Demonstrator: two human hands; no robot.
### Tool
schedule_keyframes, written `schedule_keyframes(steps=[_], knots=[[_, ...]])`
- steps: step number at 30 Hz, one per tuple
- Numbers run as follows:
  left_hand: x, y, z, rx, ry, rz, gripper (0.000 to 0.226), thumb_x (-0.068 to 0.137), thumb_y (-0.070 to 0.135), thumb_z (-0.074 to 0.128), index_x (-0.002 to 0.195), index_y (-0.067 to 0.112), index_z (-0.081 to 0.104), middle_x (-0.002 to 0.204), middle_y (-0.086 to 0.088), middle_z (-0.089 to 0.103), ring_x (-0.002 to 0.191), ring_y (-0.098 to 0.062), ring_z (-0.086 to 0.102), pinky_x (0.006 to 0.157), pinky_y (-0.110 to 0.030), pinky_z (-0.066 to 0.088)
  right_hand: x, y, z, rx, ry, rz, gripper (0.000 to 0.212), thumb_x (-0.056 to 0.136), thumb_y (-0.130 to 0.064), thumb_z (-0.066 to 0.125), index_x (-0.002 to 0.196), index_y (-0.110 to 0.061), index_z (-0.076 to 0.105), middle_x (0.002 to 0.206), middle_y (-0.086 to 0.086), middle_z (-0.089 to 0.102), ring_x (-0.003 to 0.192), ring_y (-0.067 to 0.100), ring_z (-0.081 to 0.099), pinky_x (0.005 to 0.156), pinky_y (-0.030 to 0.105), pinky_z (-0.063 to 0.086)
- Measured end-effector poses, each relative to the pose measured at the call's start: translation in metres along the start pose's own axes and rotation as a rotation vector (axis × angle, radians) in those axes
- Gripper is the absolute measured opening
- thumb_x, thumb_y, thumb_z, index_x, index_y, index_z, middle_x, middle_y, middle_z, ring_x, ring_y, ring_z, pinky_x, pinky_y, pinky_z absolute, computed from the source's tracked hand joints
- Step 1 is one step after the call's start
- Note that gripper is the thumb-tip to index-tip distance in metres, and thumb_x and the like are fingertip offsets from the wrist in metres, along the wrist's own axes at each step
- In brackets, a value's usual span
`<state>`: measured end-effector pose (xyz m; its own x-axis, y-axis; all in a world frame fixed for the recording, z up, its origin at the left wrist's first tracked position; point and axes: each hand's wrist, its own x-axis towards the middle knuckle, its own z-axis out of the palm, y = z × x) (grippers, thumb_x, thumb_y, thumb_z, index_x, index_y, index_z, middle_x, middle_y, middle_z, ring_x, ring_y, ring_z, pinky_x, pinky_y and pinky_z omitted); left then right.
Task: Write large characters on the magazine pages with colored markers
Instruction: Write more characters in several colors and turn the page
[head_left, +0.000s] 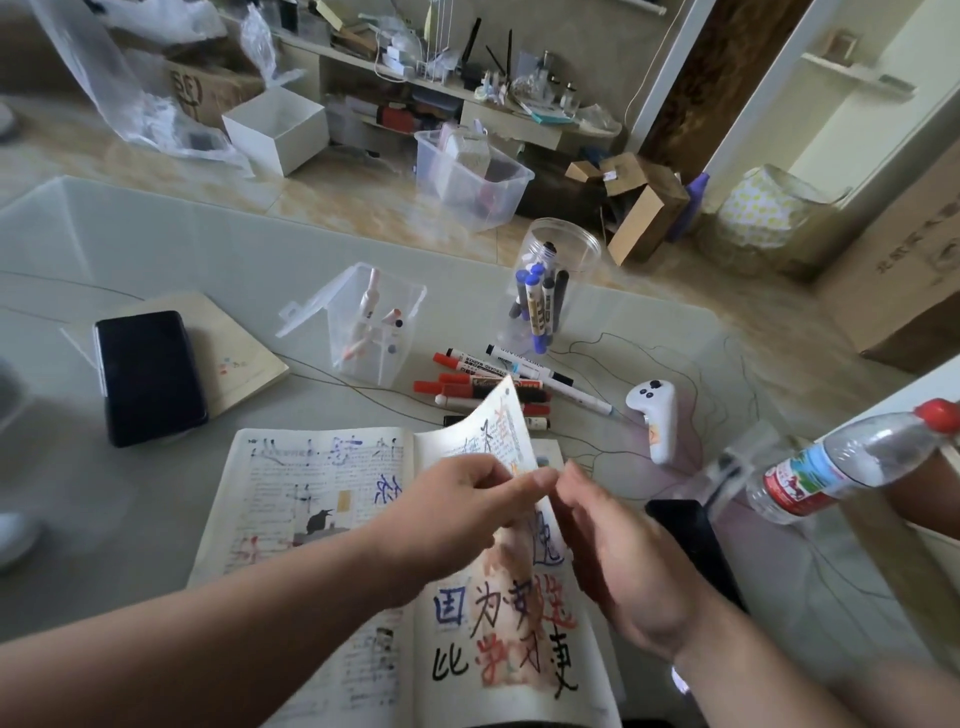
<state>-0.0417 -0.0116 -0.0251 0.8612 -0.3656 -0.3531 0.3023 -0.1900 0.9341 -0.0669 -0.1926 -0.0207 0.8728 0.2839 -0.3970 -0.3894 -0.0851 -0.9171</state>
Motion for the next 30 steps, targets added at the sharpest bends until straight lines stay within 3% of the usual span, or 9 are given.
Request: schedule_keyframes(steps=[6, 9, 11, 14, 19, 22, 24, 27, 30], knots=[[-0.001, -0.006, 0.002, -0.097, 0.046, 0.008, 0.066, 0.062, 0.069, 0.077, 0.088, 0.009, 0.07, 0.096, -0.016, 0.075, 0.097, -0.036, 0.071, 0.089, -0.053, 0.058, -0.015, 0.004, 0.008, 0.094, 0.009, -0.007, 0.05, 0.101, -0.059, 0.037, 0.125, -0.031, 0.071, 0.137, -0.013, 0.064, 0.133, -0.002, 0.051, 0.114, 0.028, 0.034], [0.0, -0.01, 0.001, -0.08, 0.028, -0.014, 0.059, 0.069, 0.063, 0.074, 0.09, 0.008, 0.07, 0.094, -0.012, 0.076, 0.094, -0.029, 0.073, 0.089, -0.047, 0.059, -0.015, 0.002, 0.012, 0.072, -0.002, -0.019, 0.037, 0.094, -0.052, 0.041, 0.09, -0.053, 0.078, 0.108, -0.032, 0.071, 0.11, -0.021, 0.057, 0.088, 0.003, 0.044], [0.0, -0.013, 0.0, -0.073, 0.01, -0.016, 0.054, 0.075, 0.058, 0.074, 0.092, 0.007, 0.07, 0.094, -0.01, 0.076, 0.094, -0.025, 0.074, 0.09, -0.043, 0.059, -0.017, 0.006, 0.012, 0.067, -0.002, -0.022, 0.028, 0.089, -0.059, 0.051, 0.095, -0.051, 0.078, 0.115, -0.028, 0.071, 0.113, -0.017, 0.058, 0.093, 0.008, 0.044], [0.001, -0.016, -0.002, -0.09, 0.011, -0.003, 0.053, 0.079, 0.053, 0.073, 0.094, 0.003, 0.069, 0.098, -0.014, 0.075, 0.097, -0.026, 0.072, 0.092, -0.041, 0.059, -0.016, 0.008, 0.009, 0.072, -0.004, -0.007, 0.058, 0.072, -0.074, 0.064, 0.117, -0.039, 0.074, 0.136, -0.013, 0.064, 0.124, -0.006, 0.056, 0.111, 0.027, 0.037], [0.003, -0.016, -0.004, -0.196, 0.006, -0.049, 0.034, 0.098, 0.029, 0.062, 0.1, -0.005, 0.067, 0.101, -0.017, 0.075, 0.099, -0.03, 0.073, 0.095, -0.04, 0.056, -0.012, 0.005, 0.006, 0.064, 0.022, -0.006, 0.064, 0.086, -0.065, 0.061, 0.138, -0.026, 0.061, 0.139, -0.003, 0.063, 0.135, 0.013, 0.053, 0.117, 0.045, 0.03], [0.003, -0.014, -0.003, -0.204, 0.071, -0.08, 0.026, 0.099, 0.015, 0.061, 0.097, -0.01, 0.068, 0.098, -0.019, 0.076, 0.097, -0.033, 0.073, 0.089, -0.033, 0.058, -0.012, 0.003, 0.004, -0.023, 0.155, 0.047, 0.039, 0.093, -0.043, 0.067, 0.122, -0.016, 0.07, 0.116, 0.002, 0.075, 0.111, 0.016, 0.07, 0.102, 0.043, 0.05], [0.003, -0.009, -0.004, -0.152, 0.114, -0.096, 0.022, 0.097, 0.013, 0.064, 0.093, -0.007, 0.072, 0.093, -0.016, 0.077, 0.094, -0.03, 0.075, 0.091, -0.037, 0.058, -0.01, 0.0, 0.001, -0.358, 0.273, 0.048, 0.019, 0.099, -0.03, 0.061, 0.098, -0.015, 0.072, 0.089, -0.003, 0.078, 0.083, 0.011, 0.073, 0.083, 0.035, 0.057], [-0.002, 0.002, -0.012, -0.05, 0.159, -0.146, 0.019, 0.095, 0.016, 0.067, 0.091, -0.001, 0.074, 0.085, -0.01, 0.078, 0.084, -0.023, 0.077, 0.087, -0.038, 0.059, -0.004, 0.005, -0.011, -0.758, 0.439, 0.038, 0.036, 0.098, -0.034, 0.059, 0.075, -0.007, 0.059, 0.063, 0.004, 0.065, 0.053, 0.01, 0.052, 0.053, 0.028, 0.041], [-0.01, 0.011, -0.027, 0.109, 0.243, -0.19, 0.018, 0.093, 0.022, 0.07, 0.086, 0.006, 0.075, 0.074, -0.002, 0.077, 0.069, -0.012, 0.075, 0.065, -0.023, 0.054, 0.0, 0.009, -0.027, -0.822, 0.503, 0.089, 0.041, 0.097, -0.034, 0.059, 0.067, -0.008, 0.05, 0.055, 0.002, 0.056, 0.053, 0.013, 0.048, 0.05, 0.028, 0.036]])
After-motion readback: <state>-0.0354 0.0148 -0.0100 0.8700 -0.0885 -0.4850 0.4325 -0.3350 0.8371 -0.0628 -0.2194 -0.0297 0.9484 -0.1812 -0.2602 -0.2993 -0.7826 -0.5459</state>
